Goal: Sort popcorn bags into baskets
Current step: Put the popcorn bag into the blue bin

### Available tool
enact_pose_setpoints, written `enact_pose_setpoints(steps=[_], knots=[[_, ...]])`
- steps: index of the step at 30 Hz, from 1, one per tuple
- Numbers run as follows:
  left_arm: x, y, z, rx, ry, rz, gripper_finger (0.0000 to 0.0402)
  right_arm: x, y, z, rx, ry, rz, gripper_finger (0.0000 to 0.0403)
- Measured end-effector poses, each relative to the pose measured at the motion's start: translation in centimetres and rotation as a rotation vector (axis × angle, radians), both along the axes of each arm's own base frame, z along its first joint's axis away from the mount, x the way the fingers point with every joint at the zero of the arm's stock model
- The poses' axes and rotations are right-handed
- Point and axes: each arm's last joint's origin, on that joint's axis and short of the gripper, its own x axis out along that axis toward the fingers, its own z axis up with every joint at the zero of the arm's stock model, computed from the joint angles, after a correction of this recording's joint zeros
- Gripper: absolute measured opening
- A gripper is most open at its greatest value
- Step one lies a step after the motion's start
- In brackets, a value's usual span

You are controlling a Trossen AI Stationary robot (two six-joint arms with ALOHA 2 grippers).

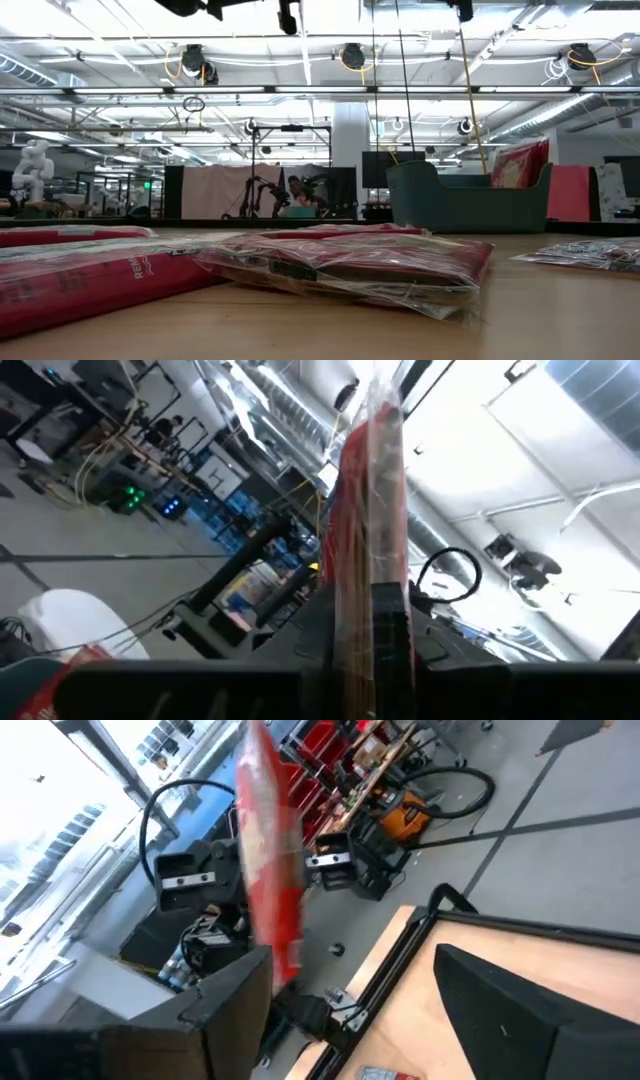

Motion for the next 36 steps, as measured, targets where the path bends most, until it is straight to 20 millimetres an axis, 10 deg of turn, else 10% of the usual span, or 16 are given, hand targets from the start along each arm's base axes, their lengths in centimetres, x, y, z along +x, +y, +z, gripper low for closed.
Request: enact_pose_setpoints(steps=[14, 36], knots=[[1.8, -1.4, -1.2, 0.020, 0.031, -0.036, 0.0037, 2.5, -1.3, 0.1, -0.017, -0.093, 0.029, 0.0230], [2.2, -1.8, -1.7, -0.017, 0.069, -0.028, 0.0094, 3.3, -1.7, 0.3, -0.100, -0.126, 0.068, 0.0007]])
